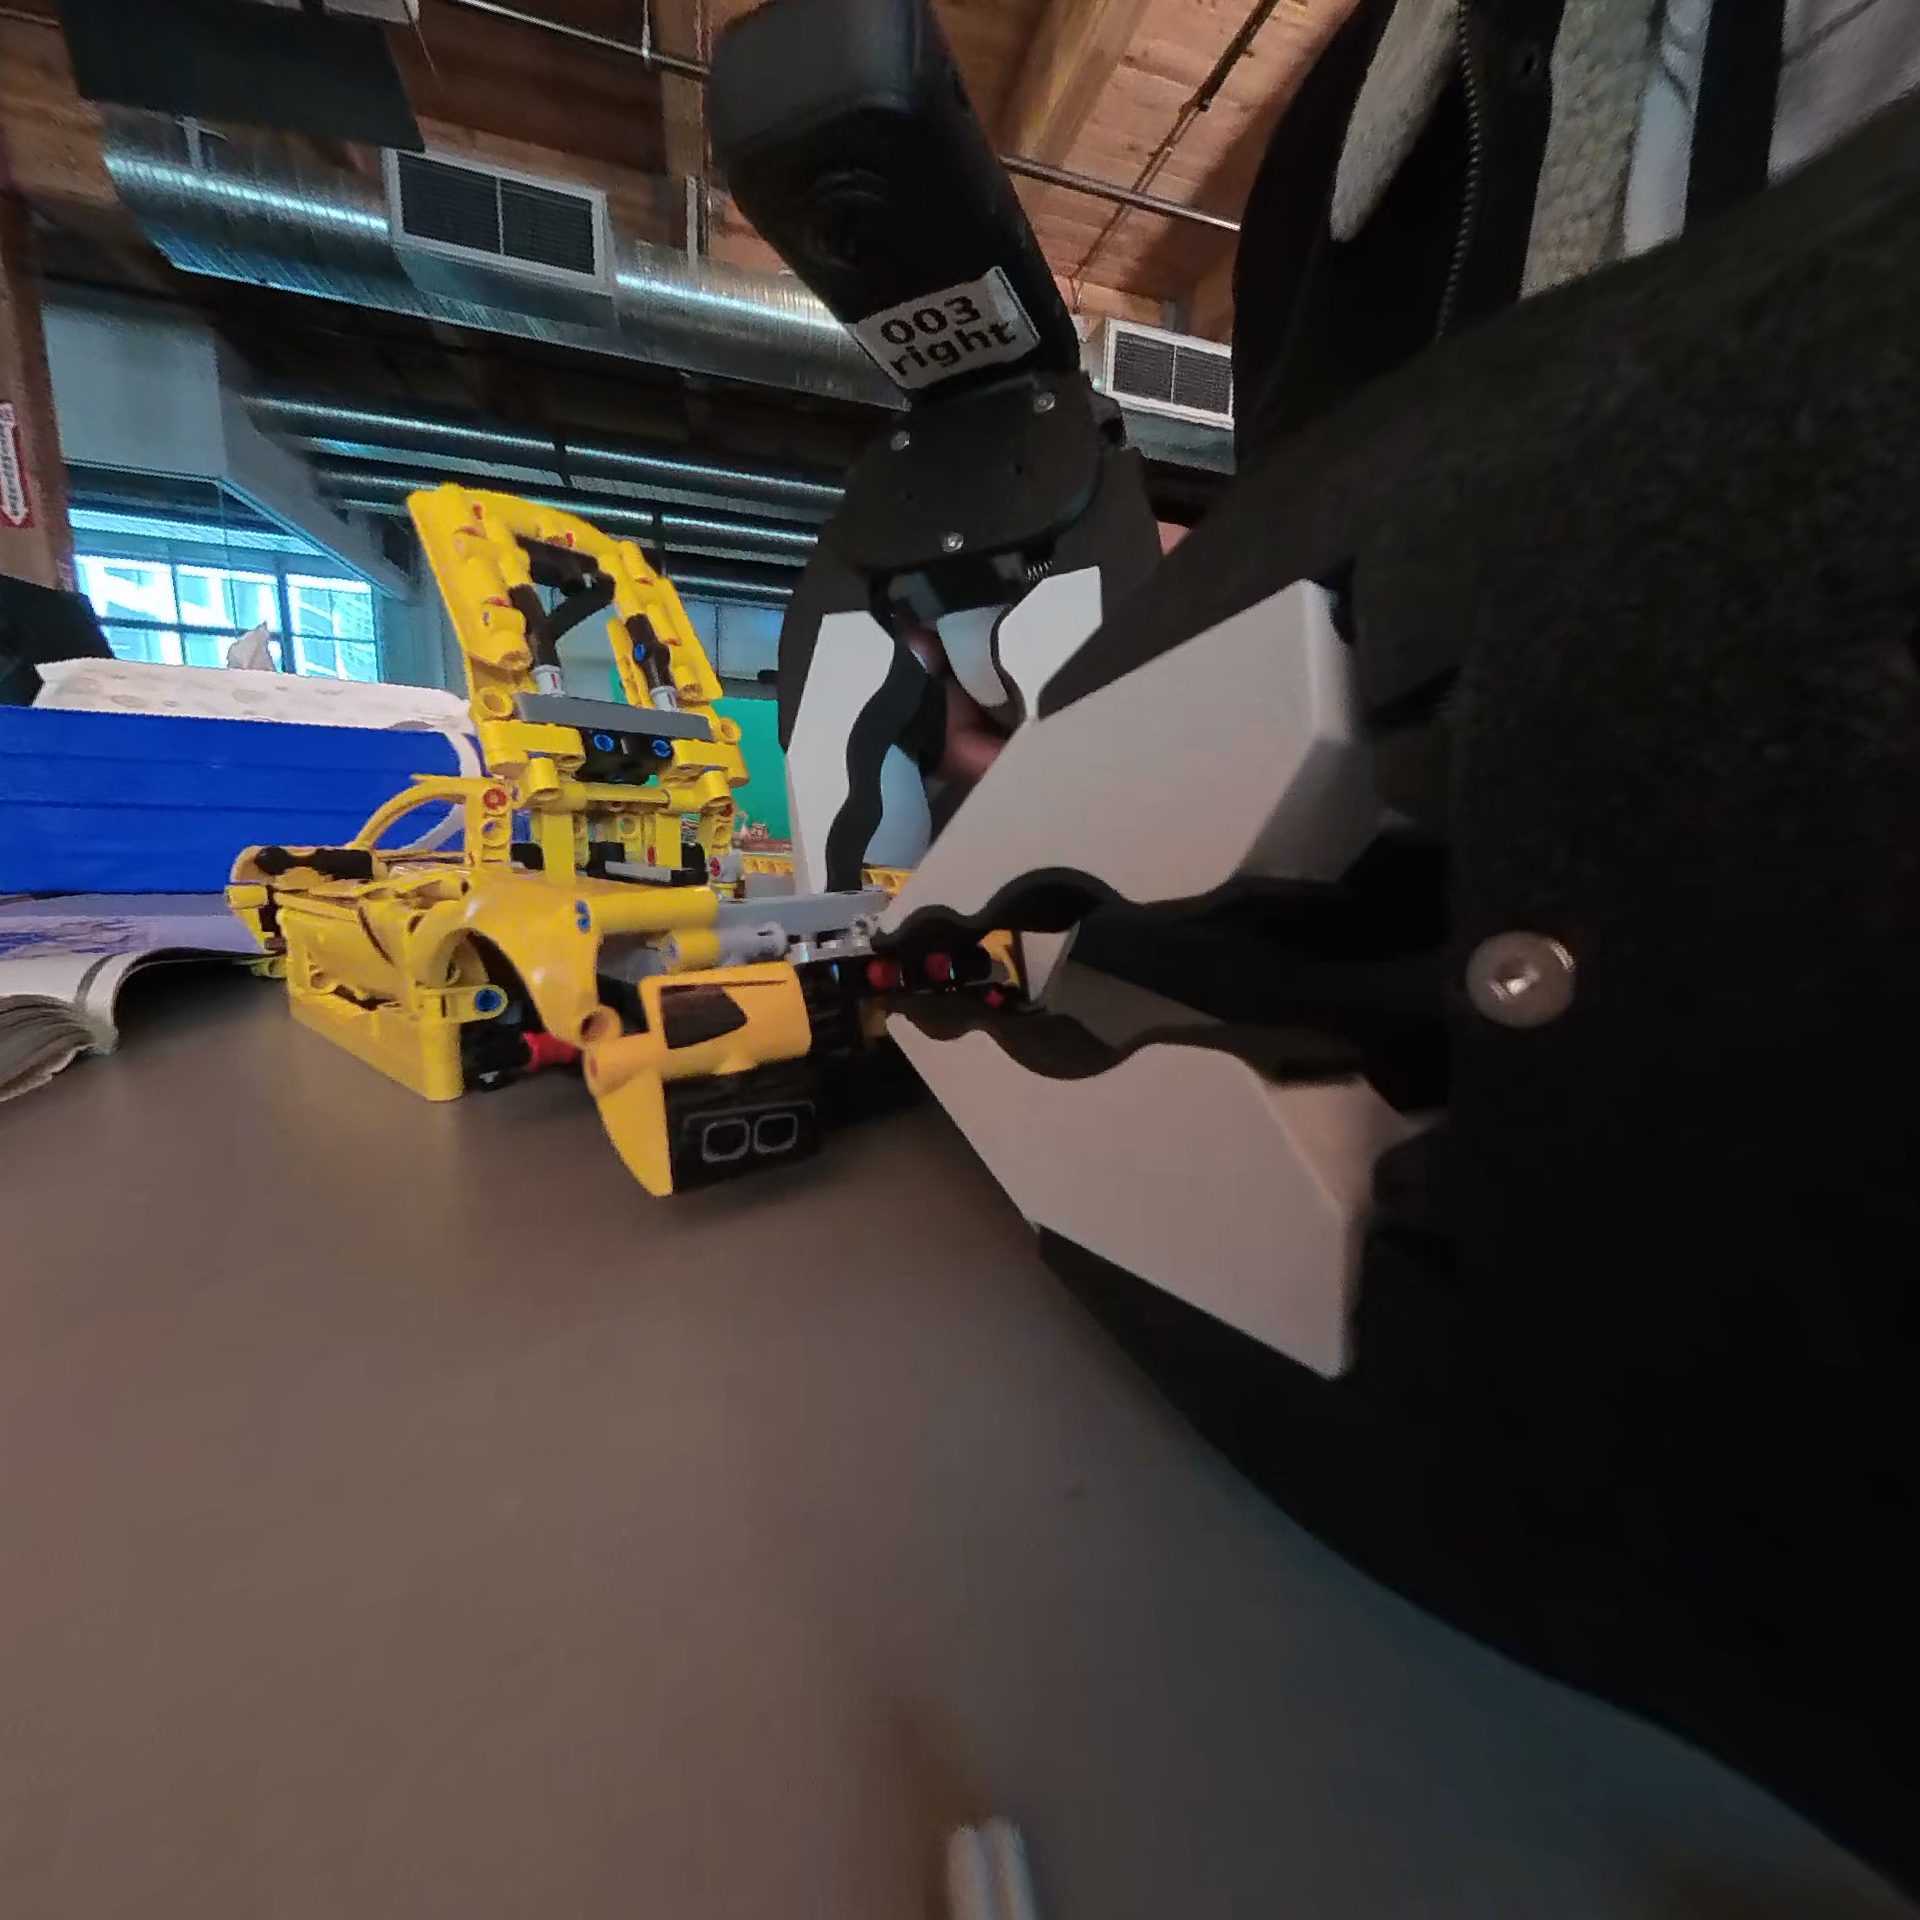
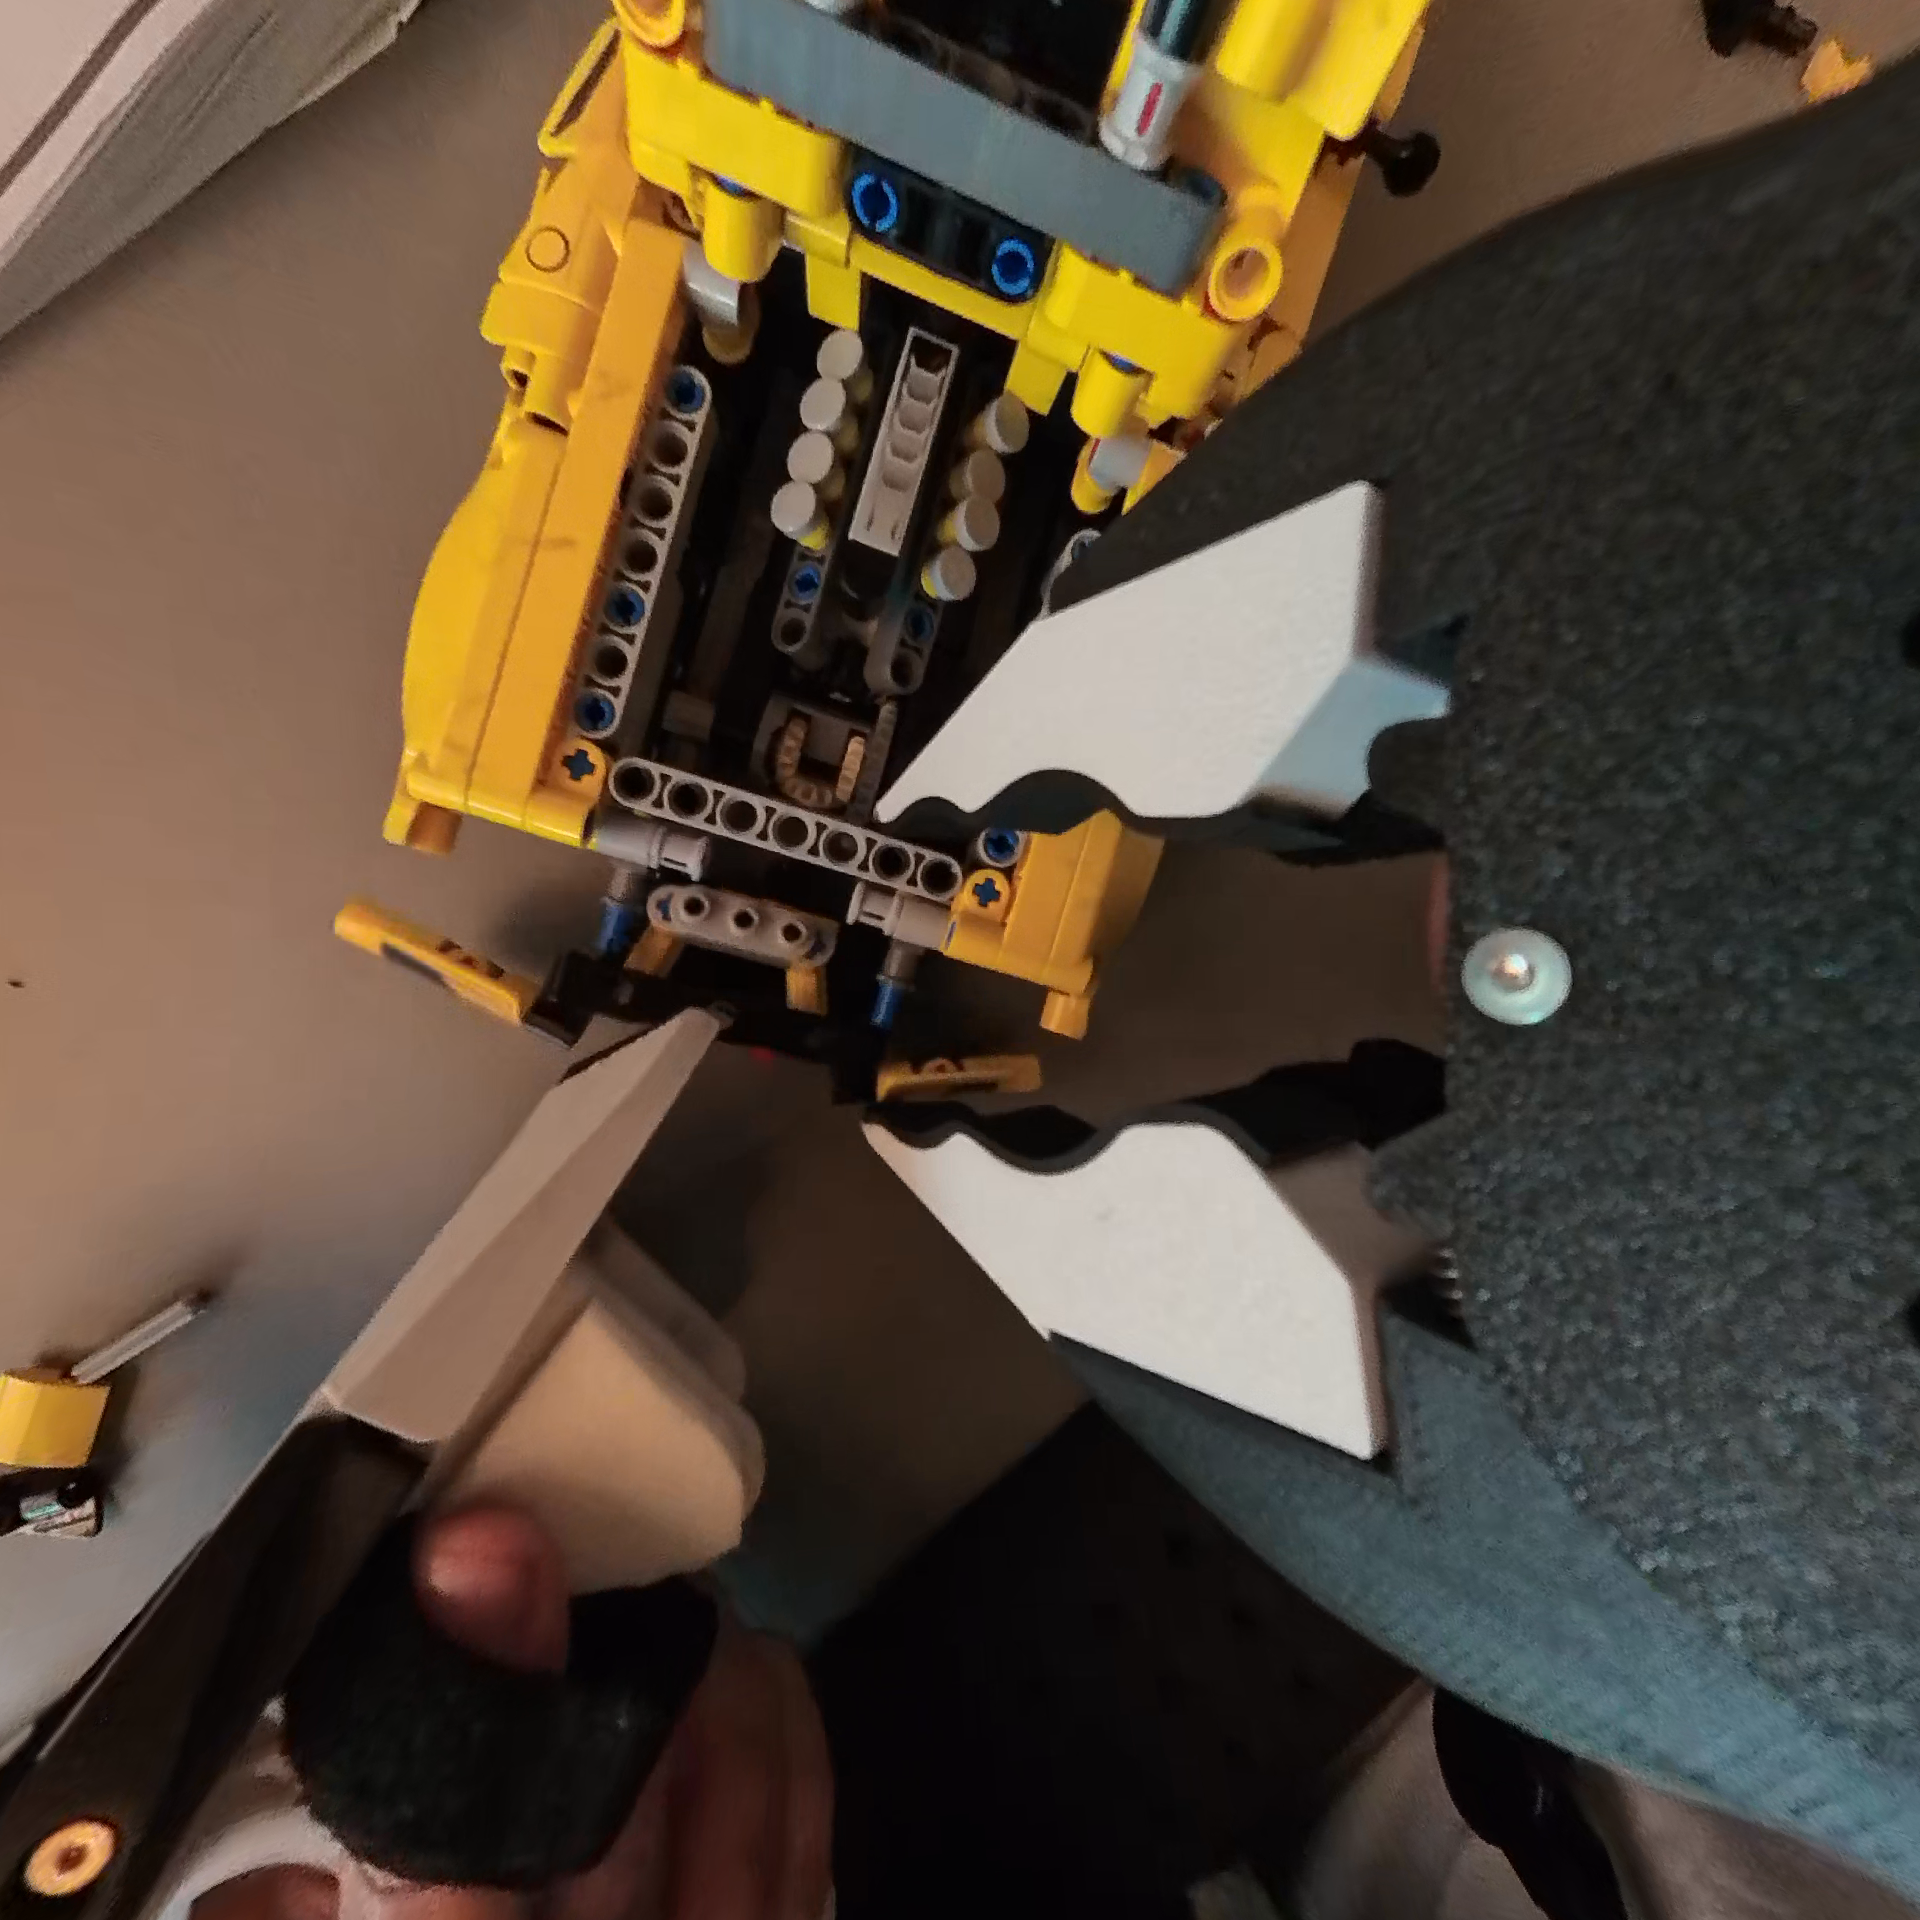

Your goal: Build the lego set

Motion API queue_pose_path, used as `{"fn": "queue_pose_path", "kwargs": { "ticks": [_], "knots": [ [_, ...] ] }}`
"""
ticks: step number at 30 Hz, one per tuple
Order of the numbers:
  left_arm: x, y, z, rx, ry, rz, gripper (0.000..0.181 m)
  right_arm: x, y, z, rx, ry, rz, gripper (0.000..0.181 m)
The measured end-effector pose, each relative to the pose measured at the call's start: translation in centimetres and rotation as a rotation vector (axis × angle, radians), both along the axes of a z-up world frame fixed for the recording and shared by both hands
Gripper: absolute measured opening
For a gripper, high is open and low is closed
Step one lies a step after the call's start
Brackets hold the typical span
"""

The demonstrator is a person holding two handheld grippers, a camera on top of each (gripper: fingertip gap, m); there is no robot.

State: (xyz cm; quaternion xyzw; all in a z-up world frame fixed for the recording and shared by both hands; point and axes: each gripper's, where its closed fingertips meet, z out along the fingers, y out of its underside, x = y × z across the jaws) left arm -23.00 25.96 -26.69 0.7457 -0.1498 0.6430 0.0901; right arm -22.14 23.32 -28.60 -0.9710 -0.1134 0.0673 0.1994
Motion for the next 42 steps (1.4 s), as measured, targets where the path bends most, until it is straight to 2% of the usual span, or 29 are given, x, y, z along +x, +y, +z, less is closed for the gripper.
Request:
{"fn": "queue_pose_path", "kwargs": {
  "ticks": [13, 21, 24, 29, 31, 33, 34, 36, 38, 42],
  "knots": [
    [0.2, -0.6, 0.6, -0.098, -0.062, 0.011, 0.007, -0.2, 0.1, 0.3, 0.002, 0.068, -0.016, 0.051],
    [0.0, -0.5, -0.2, 0.019, 0.002, -0.003, 0.008, 0.0, 0.0, 0.0, 0.002, 0.001, 0.010, 0.050],
    [-0.7, -0.3, -0.3, 0.111, 0.031, -0.020, 0.008, 0.2, 0.0, -0.2, 0.011, -0.072, 0.039, 0.050],
    [-2.2, 0.4, -0.2, 0.282, 0.064, -0.092, 0.019, 0.1, 0.0, -0.1, 0.009, -0.033, 0.022, 0.049],
    [-2.7, 0.7, 0.0, 0.453, 0.061, -0.204, 0.026, 0.1, 0.0, -0.1, 0.013, -0.039, 0.024, 0.049],
    [-3.1, 1.5, 0.1, 0.714, 0.058, -0.368, 0.034, 0.1, -0.1, -0.1, 0.013, -0.034, 0.031, 0.049],
    [-3.0, 2.6, 0.6, 0.860, 0.043, -0.399, 0.035, 0.1, -0.1, -0.1, 0.009, -0.030, 0.037, 0.049],
    [-2.1, 3.3, 3.1, 1.053, -0.106, -0.429, 0.045, 0.2, -0.6, -0.1, -0.006, -0.016, 0.072, 0.049],
    [-1.5, 2.5, 4.5, 1.117, -0.230, -0.525, 0.049, 0.5, -1.6, 0.0, -0.032, 0.016, 0.105, 0.049],
    [-0.4, -0.5, 3.2, 1.147, -0.338, -0.752, 0.057, 1.6, -4.7, 0.0, -0.086, 0.022, 0.229, 0.049]
  ]
}}
